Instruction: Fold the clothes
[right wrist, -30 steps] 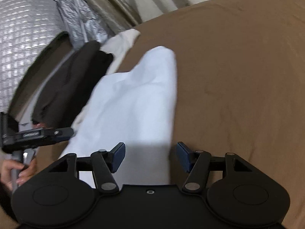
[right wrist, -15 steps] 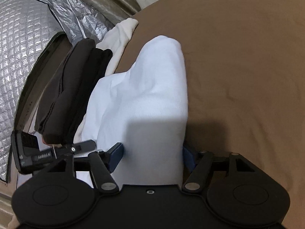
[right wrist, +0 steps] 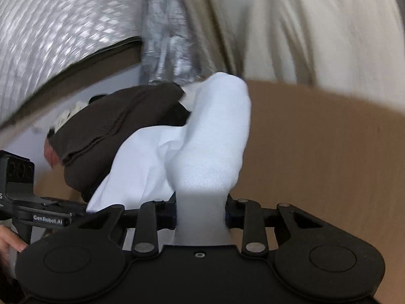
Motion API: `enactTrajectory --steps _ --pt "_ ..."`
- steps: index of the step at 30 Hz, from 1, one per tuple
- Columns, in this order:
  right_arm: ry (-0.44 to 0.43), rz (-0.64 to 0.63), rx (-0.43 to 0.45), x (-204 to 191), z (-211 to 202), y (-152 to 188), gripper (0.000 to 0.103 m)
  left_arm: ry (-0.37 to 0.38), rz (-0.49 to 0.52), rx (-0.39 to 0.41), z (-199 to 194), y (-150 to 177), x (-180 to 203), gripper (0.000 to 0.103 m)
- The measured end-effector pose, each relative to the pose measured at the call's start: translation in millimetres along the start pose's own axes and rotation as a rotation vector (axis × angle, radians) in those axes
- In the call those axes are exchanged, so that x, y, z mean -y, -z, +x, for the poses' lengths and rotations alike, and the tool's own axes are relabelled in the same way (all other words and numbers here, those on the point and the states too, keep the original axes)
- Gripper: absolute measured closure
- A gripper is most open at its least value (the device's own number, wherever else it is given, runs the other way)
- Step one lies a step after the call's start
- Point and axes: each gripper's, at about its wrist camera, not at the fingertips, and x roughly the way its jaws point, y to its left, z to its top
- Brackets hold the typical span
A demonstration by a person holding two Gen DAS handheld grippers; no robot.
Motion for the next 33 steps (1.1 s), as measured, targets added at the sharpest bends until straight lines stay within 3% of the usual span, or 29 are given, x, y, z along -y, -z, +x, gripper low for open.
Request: enactTrajectory --steps 2,4,5,6,7,8,9,11,15,16,19,23,25,28,29,31,33 --pt "0.032 -0.070 -0.064 -2.6 17.0 -15.8 0.063 -0.060 -0.017 -0.024 4.5 1.5 1.2 0.064" --pt "0.153 -0.143 -0.131 -3.6 44.4 -21.0 0.047 -0.240 0.043 0.004 4.5 1.9 7.4 0.064" --pt "0.243 -0.140 -0.158 -1.7 55.1 -22.3 0.047 -0.313 0.091 0.045 0.0 1.7 14.0 0.063" --pt "0.334 -0.123 -0.169 0.1 58.7 -21.7 0.047 -0.339 0.138 0.100 -9.0 0.8 21.1 0.059" --pt "0.359 -0.102 -0.155 2.7 53.4 -20.3 0.047 -0.365 0.185 0.154 -18.1 -0.2 28.1 0.053" --pt "0.372 -0.077 -0.139 5.7 46.8 -18.0 0.046 -0.379 0.221 0.204 -26.7 -1.4 33.9 0.036" --pt "0.333 -0.033 -0.120 10.1 34.0 -12.2 0.045 -0.350 0.211 0.228 -32.6 -4.0 34.0 0.027" --pt "0.253 0.055 -0.080 19.1 8.5 -0.5 0.039 -0.286 0.146 0.237 -34.5 -11.9 26.7 0.026" --pt "0.178 0.205 -0.071 27.7 -30.3 41.4 0.038 -0.233 0.016 0.112 4.6 -32.6 -5.5 0.026" --pt "0.192 0.227 -0.081 26.3 -34.9 53.5 0.038 -0.264 -0.011 0.078 17.5 -33.8 -12.9 0.026" --pt "0.199 0.320 -0.093 29.3 -43.5 82.8 0.038 -0.481 -0.104 0.044 46.0 -36.4 -28.1 0.027" --pt "0.133 0.503 -0.073 48.0 -44.6 107.5 0.036 -0.362 -0.068 -0.017 66.6 -50.9 -29.7 0.025" --pt "0.100 0.595 -0.063 57.3 -45.2 119.9 0.035 -0.343 -0.095 -0.017 80.3 -50.1 -38.6 0.020" --pt "0.049 0.731 -0.047 71.3 -46.1 138.5 0.018 -0.315 -0.139 0.018 97.0 -45.5 -52.6 0.013" --pt "0.034 0.767 -0.041 74.7 -45.1 143.9 0.017 -0.304 -0.122 0.041 97.3 -43.7 -49.7 0.016" --pt "0.030 0.753 -0.018 69.9 -31.3 147.6 0.016 -0.304 -0.069 0.071 99.4 -41.9 -45.9 0.043" --pt "0.026 0.739 0.005 65.2 -17.6 151.3 0.024 -0.304 -0.014 0.094 99.0 -40.7 -42.3 0.076"
